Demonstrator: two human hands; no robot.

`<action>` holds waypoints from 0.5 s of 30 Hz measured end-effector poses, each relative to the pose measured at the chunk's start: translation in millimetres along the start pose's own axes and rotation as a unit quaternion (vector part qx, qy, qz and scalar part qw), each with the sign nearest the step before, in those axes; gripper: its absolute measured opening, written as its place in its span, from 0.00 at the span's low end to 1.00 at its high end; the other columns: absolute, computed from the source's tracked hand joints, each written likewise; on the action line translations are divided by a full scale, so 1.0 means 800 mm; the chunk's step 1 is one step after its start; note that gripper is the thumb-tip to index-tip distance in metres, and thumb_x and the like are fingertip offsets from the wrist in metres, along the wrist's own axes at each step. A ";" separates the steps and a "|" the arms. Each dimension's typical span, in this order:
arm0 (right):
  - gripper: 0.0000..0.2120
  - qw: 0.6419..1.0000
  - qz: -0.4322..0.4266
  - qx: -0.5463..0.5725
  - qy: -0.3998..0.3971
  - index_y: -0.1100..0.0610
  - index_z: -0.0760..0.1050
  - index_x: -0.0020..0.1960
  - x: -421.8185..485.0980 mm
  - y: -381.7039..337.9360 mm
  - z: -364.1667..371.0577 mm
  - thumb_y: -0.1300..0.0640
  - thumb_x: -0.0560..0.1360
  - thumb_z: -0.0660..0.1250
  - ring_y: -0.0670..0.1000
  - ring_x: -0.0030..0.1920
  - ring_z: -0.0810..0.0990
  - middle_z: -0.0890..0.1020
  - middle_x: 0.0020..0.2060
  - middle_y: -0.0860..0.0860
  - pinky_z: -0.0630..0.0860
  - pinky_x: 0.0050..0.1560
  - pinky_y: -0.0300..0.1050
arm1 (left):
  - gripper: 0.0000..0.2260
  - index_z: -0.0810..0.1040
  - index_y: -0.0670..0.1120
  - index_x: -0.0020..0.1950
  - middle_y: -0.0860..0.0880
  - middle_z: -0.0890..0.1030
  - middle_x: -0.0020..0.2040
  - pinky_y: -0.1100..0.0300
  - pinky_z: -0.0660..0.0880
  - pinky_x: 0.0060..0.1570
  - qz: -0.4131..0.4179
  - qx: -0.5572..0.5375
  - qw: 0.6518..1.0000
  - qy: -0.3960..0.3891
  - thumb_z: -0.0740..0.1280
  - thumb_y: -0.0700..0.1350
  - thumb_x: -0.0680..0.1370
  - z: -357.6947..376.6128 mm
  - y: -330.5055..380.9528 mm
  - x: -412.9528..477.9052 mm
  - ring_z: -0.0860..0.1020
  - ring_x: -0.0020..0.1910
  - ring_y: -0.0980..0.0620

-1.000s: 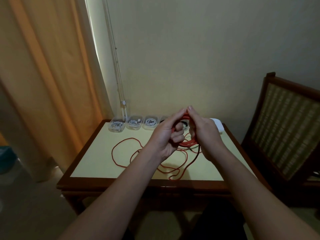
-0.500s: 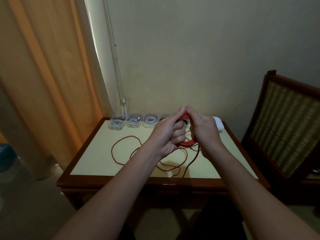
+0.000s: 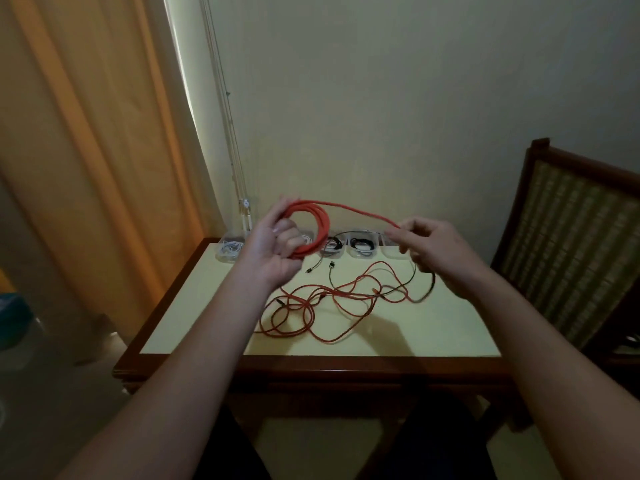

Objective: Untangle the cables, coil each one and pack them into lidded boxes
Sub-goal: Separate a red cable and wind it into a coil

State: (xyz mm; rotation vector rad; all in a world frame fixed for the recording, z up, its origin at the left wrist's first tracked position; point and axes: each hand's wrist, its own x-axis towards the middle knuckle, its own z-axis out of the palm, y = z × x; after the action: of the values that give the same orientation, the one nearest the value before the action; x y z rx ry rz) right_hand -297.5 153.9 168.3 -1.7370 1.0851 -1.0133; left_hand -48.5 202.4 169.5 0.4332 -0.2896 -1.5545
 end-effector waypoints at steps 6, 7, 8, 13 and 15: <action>0.05 0.999 0.013 0.019 0.041 0.55 0.81 0.45 0.006 0.034 -0.029 0.55 0.74 0.75 0.46 0.31 0.68 0.80 0.31 0.45 0.64 0.31 0.41 | 0.26 0.73 0.42 0.24 0.54 0.61 0.20 0.65 0.54 0.18 0.032 -0.047 0.997 0.042 0.63 0.46 0.82 -0.009 0.044 0.004 0.57 0.15 0.57; 0.05 0.999 0.011 0.006 0.045 0.55 0.81 0.45 0.006 0.038 -0.030 0.54 0.75 0.75 0.45 0.31 0.70 0.81 0.32 0.45 0.66 0.32 0.41 | 0.24 0.72 0.41 0.25 0.54 0.61 0.21 0.66 0.54 0.18 0.039 -0.058 0.996 0.049 0.62 0.44 0.82 -0.010 0.045 0.005 0.57 0.16 0.57; 0.05 0.999 0.007 -0.028 0.046 0.55 0.82 0.45 0.006 0.042 -0.029 0.53 0.75 0.75 0.44 0.33 0.72 0.83 0.35 0.45 0.68 0.34 0.41 | 0.21 0.71 0.42 0.27 0.54 0.62 0.22 0.67 0.53 0.18 0.050 -0.066 0.995 0.056 0.61 0.43 0.82 -0.010 0.045 0.007 0.57 0.16 0.57; 0.06 0.953 -0.104 -0.284 0.034 0.52 0.82 0.41 0.007 0.048 -0.008 0.52 0.75 0.74 0.40 0.38 0.76 0.81 0.36 0.41 0.71 0.43 0.43 | 0.11 0.67 0.46 0.39 0.53 0.67 0.26 0.66 0.58 0.18 0.142 0.081 0.980 0.116 0.59 0.38 0.82 -0.005 0.025 0.024 0.60 0.19 0.58; 0.07 0.925 -0.155 -0.347 0.004 0.53 0.83 0.43 0.005 0.042 0.007 0.51 0.77 0.73 0.43 0.40 0.77 0.80 0.36 0.41 0.72 0.44 0.45 | 0.08 0.72 0.44 0.44 0.52 0.69 0.27 0.66 0.60 0.19 0.204 0.215 0.945 0.139 0.60 0.38 0.82 0.000 0.010 0.025 0.64 0.20 0.58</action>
State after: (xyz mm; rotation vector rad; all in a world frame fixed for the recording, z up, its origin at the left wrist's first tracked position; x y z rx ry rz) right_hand -299.8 142.4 136.1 -2.5390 1.2981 -0.8682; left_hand -41.5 182.0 171.0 0.8685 -0.4699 -1.0035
